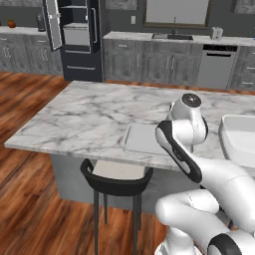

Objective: Place the cold items (peach and mango) from the fridge in one tupperware on the dining counter. Place the warm items (hot dog and kebab skewer) in the stove area in another tupperware.

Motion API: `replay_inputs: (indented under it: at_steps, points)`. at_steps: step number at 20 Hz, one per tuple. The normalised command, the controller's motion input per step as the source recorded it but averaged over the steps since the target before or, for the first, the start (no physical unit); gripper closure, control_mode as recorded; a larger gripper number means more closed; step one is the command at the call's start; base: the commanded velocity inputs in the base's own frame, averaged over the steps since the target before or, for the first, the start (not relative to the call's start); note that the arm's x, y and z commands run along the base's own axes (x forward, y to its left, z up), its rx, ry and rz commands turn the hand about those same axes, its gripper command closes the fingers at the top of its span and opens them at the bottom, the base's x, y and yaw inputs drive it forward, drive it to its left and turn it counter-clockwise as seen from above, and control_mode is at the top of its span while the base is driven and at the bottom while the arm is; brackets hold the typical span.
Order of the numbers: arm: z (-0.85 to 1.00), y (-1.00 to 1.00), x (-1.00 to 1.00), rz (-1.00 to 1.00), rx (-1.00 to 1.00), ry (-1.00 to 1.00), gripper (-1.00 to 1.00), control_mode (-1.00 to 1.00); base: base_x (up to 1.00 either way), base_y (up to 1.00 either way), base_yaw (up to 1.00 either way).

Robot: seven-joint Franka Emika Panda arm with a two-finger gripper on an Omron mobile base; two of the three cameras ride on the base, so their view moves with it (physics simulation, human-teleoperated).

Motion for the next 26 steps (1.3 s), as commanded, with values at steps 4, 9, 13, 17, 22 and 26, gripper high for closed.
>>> replay_inputs:
  at_steps: [4, 9, 13, 17, 22, 26]
  points:
    - [-0.49, -0.07, 0.82, 0.12, 0.00, 0.09, 1.00, -1.00, 0.00, 0.00, 0.00]
    - [-0.28, -0.02, 0.90, 0.13, 0.00, 0.09, 1.00, -1.00, 0.00, 0.00, 0.00]
    - [-0.44, 0.00, 0.92, 0.13, 0.00, 0.09, 1.00, -1.00, 0.00, 0.00, 0.00]
    - [-0.48, -0.03, 0.86, 0.12, 0.00, 0.08, 1.00, -1.00, 0.00, 0.00, 0.00]
    - [-0.53, -0.02, 0.83, 0.13, 0.00, 0.05, 1.00, -1.00, 0.00, 0.00, 0.00]
    - [-0.58, 0.00, 0.73, 0.12, 0.00, 0.00, 1.00, -1.00, 0.00, 0.00, 0.00]
